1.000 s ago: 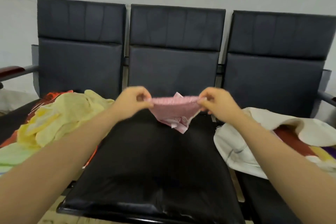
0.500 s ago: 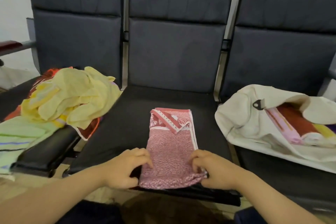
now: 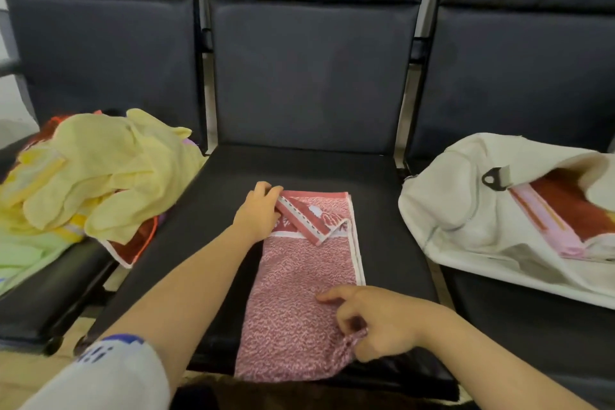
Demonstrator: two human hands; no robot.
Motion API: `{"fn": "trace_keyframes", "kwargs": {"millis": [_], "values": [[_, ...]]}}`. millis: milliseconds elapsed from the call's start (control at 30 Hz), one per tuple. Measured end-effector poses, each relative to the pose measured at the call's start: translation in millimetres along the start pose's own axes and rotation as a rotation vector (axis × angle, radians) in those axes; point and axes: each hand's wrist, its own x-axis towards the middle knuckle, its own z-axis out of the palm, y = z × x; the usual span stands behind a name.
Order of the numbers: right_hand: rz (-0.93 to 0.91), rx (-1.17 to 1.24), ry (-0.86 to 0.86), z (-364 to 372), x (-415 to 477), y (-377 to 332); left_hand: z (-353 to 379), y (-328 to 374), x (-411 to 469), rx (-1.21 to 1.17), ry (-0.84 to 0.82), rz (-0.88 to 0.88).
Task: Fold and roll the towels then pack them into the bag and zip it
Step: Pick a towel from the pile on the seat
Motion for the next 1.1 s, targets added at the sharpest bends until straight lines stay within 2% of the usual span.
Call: {"fn": "trace_keyframes", "kwargs": {"millis": [167,233,300,333,400,467,533,600,700,767,800,833,900,967,1000,1100], "values": [[-0.029,0.074,-0.017,-3.2,3.2,2.3,12.6,-12.0,25.6,0.067,0.091,0.117],[-0.031,0.091,-0.037,-5.4,3.9,3.5,11.0,-9.3,32.8,-0.119,0.144,0.045],[-0.032,0.101,-0.047,-8.3,3.4,4.1,4.2,-1.6,40.9,-0.386,0.106,-0.109],[-0.033,0.114,-0.048,-9.7,2.9,4.0,1.0,1.9,46.9,-0.447,0.080,-0.189],[-0.030,0.127,-0.057,-11.4,1.4,2.1,-6.4,6.6,58.7,-0.339,-0.009,-0.326],[-0.027,0.121,-0.055,-11.6,1.9,2.0,-6.8,7.0,67.9,-0.138,-0.099,-0.347],[-0.025,0.115,-0.044,-11.1,2.5,2.1,-2.6,5.7,74.2,-0.135,-0.097,-0.253],[-0.020,0.117,-0.038,-10.7,2.8,2.6,0.8,5.1,74.7,-0.189,-0.015,-0.015],[-0.013,0.132,-0.051,-10.8,2.0,1.4,3.9,15.3,70.0,0.056,-0.042,0.422],[-0.007,0.125,-0.049,-10.2,2.6,1.5,7.3,29.9,69.2,0.199,-0.119,0.525],[-0.004,0.121,-0.050,-10.1,3.0,1.4,8.3,37.0,68.1,0.187,-0.145,0.509],[-0.003,0.119,-0.049,-9.9,2.9,1.0,7.2,44.6,66.3,0.077,-0.183,0.431],[-0.002,0.114,-0.046,-9.6,2.7,2.0,4.4,58.8,67.3,-0.360,-0.251,0.187],[-0.002,0.119,-0.049,-9.9,2.1,1.7,2.7,72.2,68.8,-0.606,-0.240,0.058],[0.001,0.124,-0.049,-10.1,2.2,1.5,2.9,76.2,70.9,-0.565,-0.187,0.067],[0.005,0.125,-0.052,-11.4,1.8,0.4,5.1,70.5,77.1,-0.118,0.041,0.155]]}}
